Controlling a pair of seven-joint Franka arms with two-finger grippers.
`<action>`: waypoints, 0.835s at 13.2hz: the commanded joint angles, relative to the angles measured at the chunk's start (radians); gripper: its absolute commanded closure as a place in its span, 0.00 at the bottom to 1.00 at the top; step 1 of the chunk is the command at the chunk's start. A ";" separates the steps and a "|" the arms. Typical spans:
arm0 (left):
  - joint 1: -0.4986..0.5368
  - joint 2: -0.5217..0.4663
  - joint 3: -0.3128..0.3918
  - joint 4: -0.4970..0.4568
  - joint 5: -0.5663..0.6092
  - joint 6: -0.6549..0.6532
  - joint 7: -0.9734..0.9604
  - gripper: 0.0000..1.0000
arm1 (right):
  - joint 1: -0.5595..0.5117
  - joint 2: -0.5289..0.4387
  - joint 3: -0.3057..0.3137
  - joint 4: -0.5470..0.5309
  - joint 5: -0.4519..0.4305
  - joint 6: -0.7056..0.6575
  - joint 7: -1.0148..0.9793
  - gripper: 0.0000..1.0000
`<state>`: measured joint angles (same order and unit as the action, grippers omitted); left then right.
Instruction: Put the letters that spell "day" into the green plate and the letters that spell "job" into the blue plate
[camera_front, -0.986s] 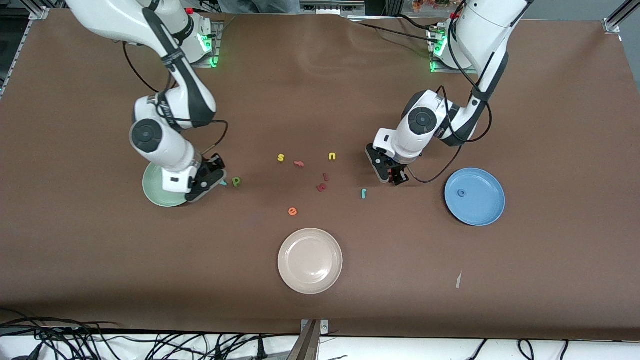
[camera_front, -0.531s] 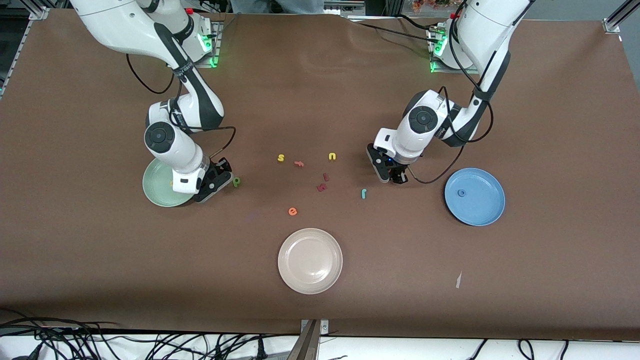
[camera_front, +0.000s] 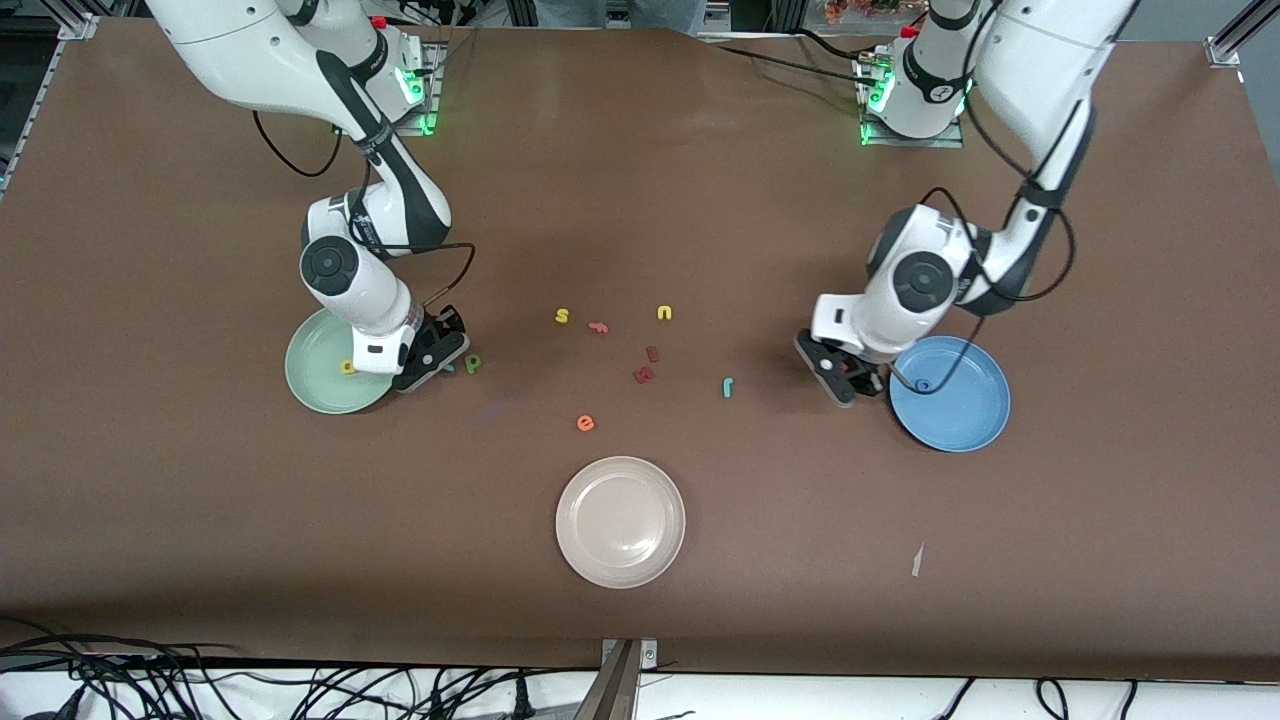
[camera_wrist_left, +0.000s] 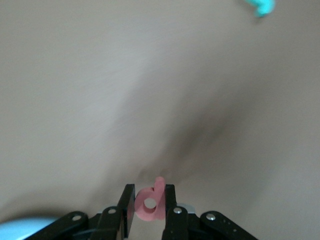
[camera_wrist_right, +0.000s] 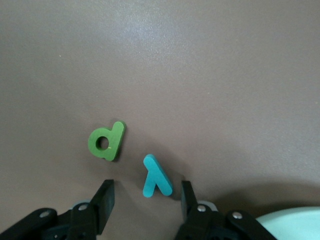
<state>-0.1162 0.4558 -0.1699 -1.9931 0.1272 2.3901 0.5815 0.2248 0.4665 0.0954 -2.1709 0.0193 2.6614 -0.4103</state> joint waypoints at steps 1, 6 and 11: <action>0.096 -0.019 -0.014 0.115 0.022 -0.179 0.027 1.00 | -0.004 -0.011 0.003 -0.018 0.002 0.022 -0.007 0.42; 0.285 0.035 -0.014 0.120 -0.092 -0.174 0.023 1.00 | -0.004 -0.006 0.004 -0.018 0.002 0.040 -0.007 0.53; 0.288 0.037 -0.014 0.083 -0.130 -0.181 -0.271 0.93 | -0.004 -0.002 0.003 -0.018 0.002 0.051 -0.007 0.57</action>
<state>0.1783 0.5113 -0.1775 -1.8928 0.0157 2.2188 0.4190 0.2248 0.4665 0.0954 -2.1731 0.0193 2.6839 -0.4102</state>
